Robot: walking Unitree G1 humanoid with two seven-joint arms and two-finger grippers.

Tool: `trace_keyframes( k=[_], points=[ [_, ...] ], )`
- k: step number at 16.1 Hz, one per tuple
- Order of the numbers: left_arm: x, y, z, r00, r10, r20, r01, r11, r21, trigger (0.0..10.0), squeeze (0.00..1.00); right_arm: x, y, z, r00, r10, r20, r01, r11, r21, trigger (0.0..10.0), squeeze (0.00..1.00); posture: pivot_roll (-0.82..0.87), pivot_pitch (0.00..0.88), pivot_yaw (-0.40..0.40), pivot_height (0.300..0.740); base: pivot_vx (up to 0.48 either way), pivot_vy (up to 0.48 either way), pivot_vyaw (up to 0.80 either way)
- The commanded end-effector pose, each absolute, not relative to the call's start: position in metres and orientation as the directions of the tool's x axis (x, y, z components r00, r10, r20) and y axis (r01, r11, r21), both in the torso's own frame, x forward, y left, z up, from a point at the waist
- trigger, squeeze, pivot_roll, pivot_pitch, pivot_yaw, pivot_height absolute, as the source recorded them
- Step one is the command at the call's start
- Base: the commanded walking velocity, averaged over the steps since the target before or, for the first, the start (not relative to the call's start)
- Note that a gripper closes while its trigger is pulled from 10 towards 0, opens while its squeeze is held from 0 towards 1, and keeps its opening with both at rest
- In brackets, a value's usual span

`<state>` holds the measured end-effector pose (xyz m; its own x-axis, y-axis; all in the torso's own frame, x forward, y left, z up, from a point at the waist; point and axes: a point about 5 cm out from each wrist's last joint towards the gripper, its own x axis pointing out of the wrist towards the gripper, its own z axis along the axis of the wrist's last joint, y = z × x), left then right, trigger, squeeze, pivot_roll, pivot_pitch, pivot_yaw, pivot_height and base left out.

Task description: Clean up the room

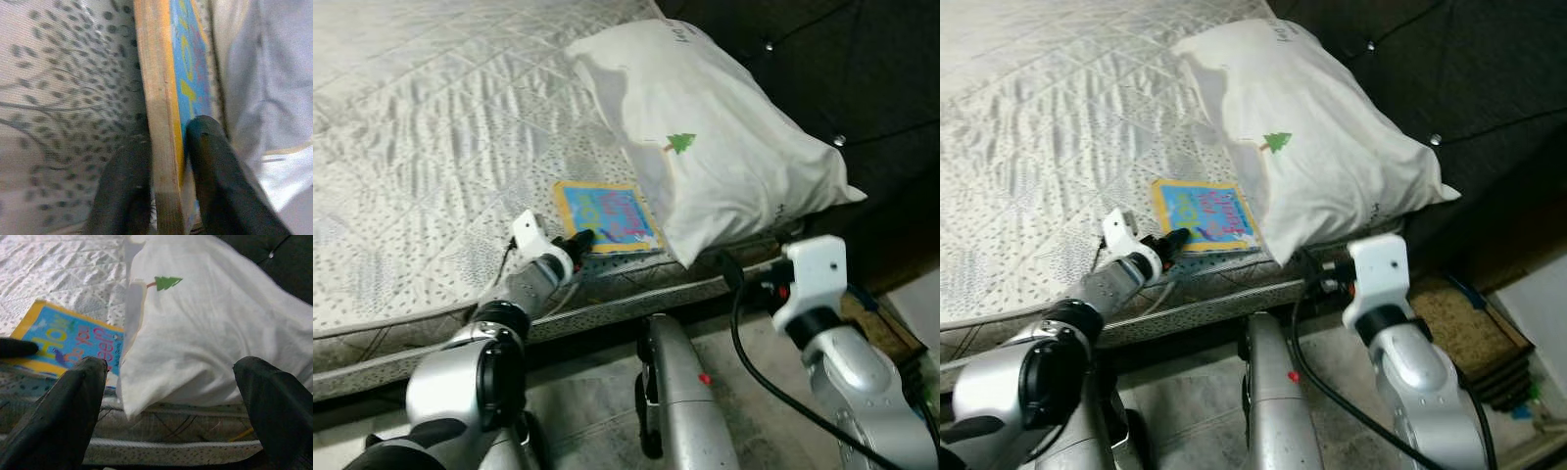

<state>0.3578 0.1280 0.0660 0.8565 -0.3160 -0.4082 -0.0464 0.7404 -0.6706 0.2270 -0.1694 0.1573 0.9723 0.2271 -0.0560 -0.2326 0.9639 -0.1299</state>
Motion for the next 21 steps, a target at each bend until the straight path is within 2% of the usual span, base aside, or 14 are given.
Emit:
trace_keyframes(
  k=[1, 4, 7, 10, 13, 16, 19, 21],
  points=[
    [0.361, 0.130, 0.070, 0.855, -0.298, -0.425, -0.039, 0.779, -0.625, 10.0, 1.00, 0.227, -0.171, 0.155, 0.972, 0.223, -0.072, -0.231, 0.965, -0.126, 10.0, 0.00, -0.38, 0.178, -0.121, 0.536, 0.000, 0.000, 0.00],
    [0.363, 0.161, 0.072, 0.852, -0.189, -0.488, -0.070, 0.883, -0.464, 10.0, 1.00, 0.238, -0.163, 0.154, 0.971, 0.233, -0.047, -0.237, 0.966, -0.106, 10.0, 0.00, -0.34, 0.152, -0.098, 0.536, 0.000, 0.000, 0.00],
    [0.364, 0.176, 0.075, 0.850, -0.136, -0.509, -0.074, 0.926, -0.371, 10.0, 1.00, 0.246, -0.160, 0.154, 0.972, 0.232, -0.031, -0.234, 0.967, -0.097, 10.0, 0.00, -0.32, 0.137, -0.087, 0.536, 0.000, 0.000, 0.00],
    [0.369, 0.185, 0.084, 0.862, -0.103, -0.496, -0.083, 0.937, -0.339, 10.0, 1.00, 0.260, -0.152, 0.151, 0.970, 0.243, -0.002, -0.243, 0.967, -0.075, 10.0, 0.00, -0.26, 0.097, -0.067, 0.536, 0.000, 0.000, 0.00],
    [0.374, 0.203, 0.098, 0.909, -0.020, -0.416, -0.129, 0.936, -0.328, 10.0, 1.00, 0.280, -0.136, 0.151, 0.966, 0.257, 0.042, -0.257, 0.966, -0.017, 10.0, 0.00, -0.18, 0.057, -0.049, 0.536, 0.000, 0.000, 0.00],
    [0.366, 0.221, 0.095, 0.938, 0.041, -0.343, -0.147, 0.946, -0.288, 10.0, 1.00, 0.297, -0.123, 0.148, 0.963, 0.265, 0.054, -0.267, 0.963, 0.044, 10.0, 0.00, -0.10, 0.027, -0.062, 0.536, 0.000, 0.000, 0.00],
    [0.331, 0.231, 0.102, 0.984, 0.117, -0.138, -0.137, 0.979, -0.150, 10.0, 1.00, 0.311, -0.113, 0.141, 0.956, 0.287, 0.058, -0.289, 0.957, 0.030, 10.0, 0.00, -0.02, 0.000, -0.065, 0.536, 0.000, 0.000, 0.00],
    [0.308, 0.216, 0.106, 0.996, 0.080, -0.041, -0.082, 0.996, -0.042, 10.0, 1.00, 0.318, -0.113, 0.133, 0.966, 0.256, 0.046, -0.257, 0.966, 0.033, 10.0, 0.00, 0.01, 0.000, -0.064, 0.536, 0.000, 0.000, 0.00]
  ],
)
